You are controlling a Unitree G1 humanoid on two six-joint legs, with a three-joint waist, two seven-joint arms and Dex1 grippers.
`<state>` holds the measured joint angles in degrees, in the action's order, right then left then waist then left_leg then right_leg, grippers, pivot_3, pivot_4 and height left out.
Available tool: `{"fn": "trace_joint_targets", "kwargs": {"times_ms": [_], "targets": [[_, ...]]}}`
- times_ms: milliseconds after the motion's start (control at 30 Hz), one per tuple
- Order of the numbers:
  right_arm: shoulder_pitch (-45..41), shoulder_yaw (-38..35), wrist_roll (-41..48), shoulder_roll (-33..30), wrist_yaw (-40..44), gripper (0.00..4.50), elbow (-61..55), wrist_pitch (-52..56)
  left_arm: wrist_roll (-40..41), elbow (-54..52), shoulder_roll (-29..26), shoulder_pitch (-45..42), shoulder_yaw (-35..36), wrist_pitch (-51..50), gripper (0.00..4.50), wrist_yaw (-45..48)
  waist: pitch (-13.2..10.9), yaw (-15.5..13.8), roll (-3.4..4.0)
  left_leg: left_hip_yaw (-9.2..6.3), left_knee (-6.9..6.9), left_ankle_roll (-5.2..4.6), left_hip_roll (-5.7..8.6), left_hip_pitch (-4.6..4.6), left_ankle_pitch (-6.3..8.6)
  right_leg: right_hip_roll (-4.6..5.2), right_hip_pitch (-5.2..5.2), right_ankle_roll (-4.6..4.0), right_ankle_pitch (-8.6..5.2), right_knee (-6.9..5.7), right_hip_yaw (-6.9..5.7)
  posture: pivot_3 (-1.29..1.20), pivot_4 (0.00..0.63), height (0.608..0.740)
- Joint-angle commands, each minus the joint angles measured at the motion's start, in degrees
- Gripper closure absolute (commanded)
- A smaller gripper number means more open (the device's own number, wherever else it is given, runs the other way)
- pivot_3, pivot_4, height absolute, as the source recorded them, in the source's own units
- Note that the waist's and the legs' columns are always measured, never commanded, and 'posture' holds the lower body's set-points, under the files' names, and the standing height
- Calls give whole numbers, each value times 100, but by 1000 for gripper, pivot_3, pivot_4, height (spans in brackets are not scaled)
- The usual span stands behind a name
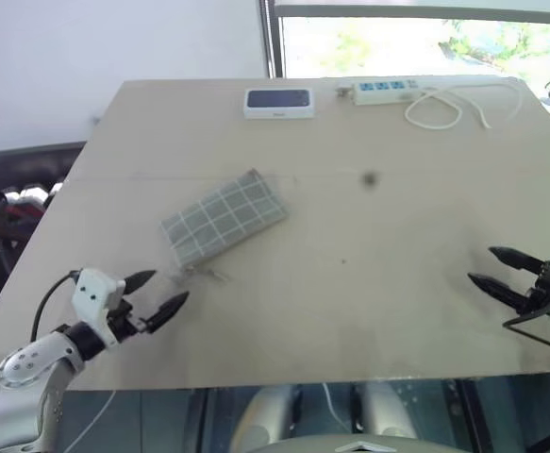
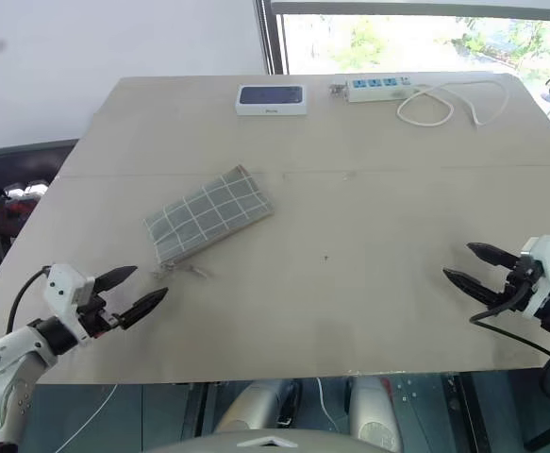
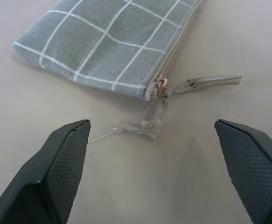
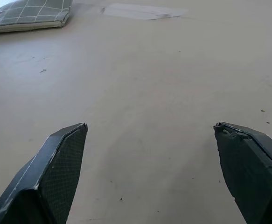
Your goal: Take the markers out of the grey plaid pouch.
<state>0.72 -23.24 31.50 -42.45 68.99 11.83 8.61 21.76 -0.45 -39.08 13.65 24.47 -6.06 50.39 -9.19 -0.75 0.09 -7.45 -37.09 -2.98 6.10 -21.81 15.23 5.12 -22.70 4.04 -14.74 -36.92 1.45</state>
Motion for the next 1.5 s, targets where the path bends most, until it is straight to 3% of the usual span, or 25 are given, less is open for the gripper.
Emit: {"fn": "trace_joint_targets", "kwargs": {"times_ms": [33, 200, 433, 633, 800, 1067, 1500], "targets": [[-29, -110, 84, -118, 56, 88, -114, 26, -765, 638, -323, -144, 291, 991, 79, -502, 0, -1, 1, 1, 0, 0, -1, 2, 0, 0, 0, -1, 1, 0, 1, 0, 150, 740], [83, -7, 379, -117, 207, 88, -576, 486, -1603, 1376, -723, -350, 135, 2441, 79, -763, 4, -4, -2, 3, -1, 0, -1, 1, 0, 1, -1, -2, 1, 0, 1, 0, 150, 740], [351, 184, 1132, -154, 205, 88, -2050, 1670, -3184, 2157, -1136, -920, -725, 4478, 79, -1539, 8, -12, 0, 4, 0, -1, -1, -2, 1, 4, -2, -2, 2, 2, 3, 0, 150, 740], [146, 295, 1436, -109, -42, 88, -2785, 2049, -4320, 3066, -1263, -1989, -1661, 5486, 79, -2361, 15, -31, 8, 2, -4, -2, 0, 0, 1, 3, -1, -2, 4, -6, -2, 0, 150, 740], [33, 310, 1578, -98, -192, 88, -3137, 2181, -4756, 3675, -1213, -2669, -2415, 6125, 79, -2623, 22, -21, 13, 6, -8, -1, 1, 0, 0, 2, -3, -1, 5, -13, -5, 0, 150, 740], [-96, 709, 1306, 210, -560, 88, -3328, 1963, -5320, 3978, -804, -3477, -3221, 6401, 79, -3134, 76, -58, 33, 7, -23, -3, 12, 2, -1, 9, -1, 4, 7, -27, -19, 0, 150, 740], [-419, 1436, 895, 656, -787, 88, -3270, 1599, -5337, 3881, -544, -3876, -3615, 6002, 79, -3340, 87, -25, 22, 8, -35, -3, 17, 5, -1, 2, -8, 5, 6, -58, -17, 0, 150, 740]]}}
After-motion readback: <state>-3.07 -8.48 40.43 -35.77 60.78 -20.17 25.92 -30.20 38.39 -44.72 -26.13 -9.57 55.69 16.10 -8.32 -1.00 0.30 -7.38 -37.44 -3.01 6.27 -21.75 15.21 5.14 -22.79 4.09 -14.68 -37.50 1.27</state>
